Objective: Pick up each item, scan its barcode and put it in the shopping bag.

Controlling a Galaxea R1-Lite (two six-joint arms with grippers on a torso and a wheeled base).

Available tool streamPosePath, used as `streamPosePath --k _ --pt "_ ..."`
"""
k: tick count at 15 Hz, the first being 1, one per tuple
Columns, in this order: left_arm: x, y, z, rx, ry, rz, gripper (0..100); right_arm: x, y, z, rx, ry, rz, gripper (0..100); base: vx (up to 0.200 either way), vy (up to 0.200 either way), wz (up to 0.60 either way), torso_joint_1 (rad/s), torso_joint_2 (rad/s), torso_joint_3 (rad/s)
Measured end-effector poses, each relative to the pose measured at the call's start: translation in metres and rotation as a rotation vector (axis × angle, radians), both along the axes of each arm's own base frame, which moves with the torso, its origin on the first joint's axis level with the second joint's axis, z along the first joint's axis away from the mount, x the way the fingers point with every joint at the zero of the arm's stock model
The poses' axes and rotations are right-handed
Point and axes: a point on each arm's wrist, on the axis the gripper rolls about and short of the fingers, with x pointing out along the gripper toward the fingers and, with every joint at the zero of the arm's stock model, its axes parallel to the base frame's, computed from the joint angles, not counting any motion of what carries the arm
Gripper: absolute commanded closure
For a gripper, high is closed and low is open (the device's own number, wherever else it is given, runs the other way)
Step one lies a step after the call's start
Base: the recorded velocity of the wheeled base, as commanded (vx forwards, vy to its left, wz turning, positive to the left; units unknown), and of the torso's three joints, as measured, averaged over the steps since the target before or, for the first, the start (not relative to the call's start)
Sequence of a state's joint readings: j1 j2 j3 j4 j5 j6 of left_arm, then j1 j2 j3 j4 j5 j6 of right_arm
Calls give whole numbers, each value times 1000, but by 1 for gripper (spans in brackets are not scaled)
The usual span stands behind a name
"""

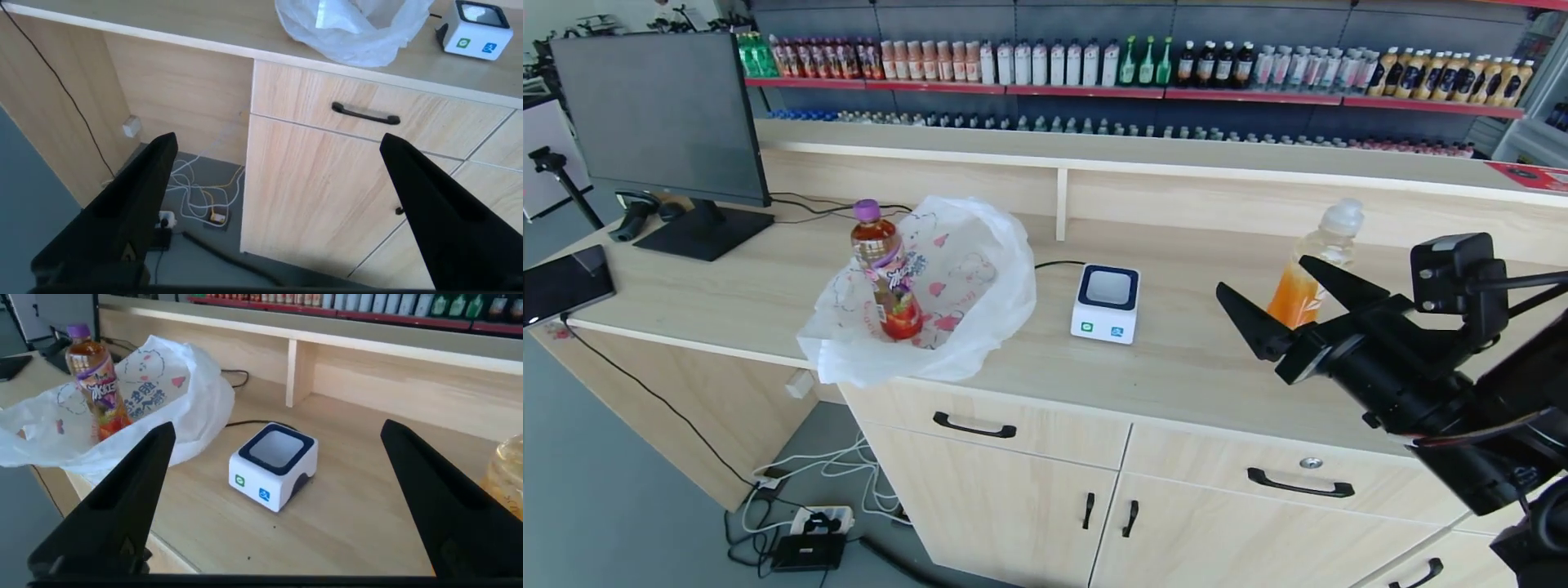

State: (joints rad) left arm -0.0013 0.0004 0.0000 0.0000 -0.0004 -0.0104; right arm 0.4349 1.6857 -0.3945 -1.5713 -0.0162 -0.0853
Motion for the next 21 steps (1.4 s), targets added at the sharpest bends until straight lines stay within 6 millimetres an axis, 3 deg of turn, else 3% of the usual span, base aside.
streamPosePath --k 8,15,21 --pt "0 0 0 0 0 -1 0 38 -57 -19 -18 68 -248 0 0 -25 0 1 0 0" --pt "0 0 0 0 0 0 0 47 -62 -35 -28 125 -270 0 0 -200 0 6 3 2" --pt "0 0 0 0 0 -2 0 43 -62 -50 -46 188 -265 0 0 0 0 0 0 0"
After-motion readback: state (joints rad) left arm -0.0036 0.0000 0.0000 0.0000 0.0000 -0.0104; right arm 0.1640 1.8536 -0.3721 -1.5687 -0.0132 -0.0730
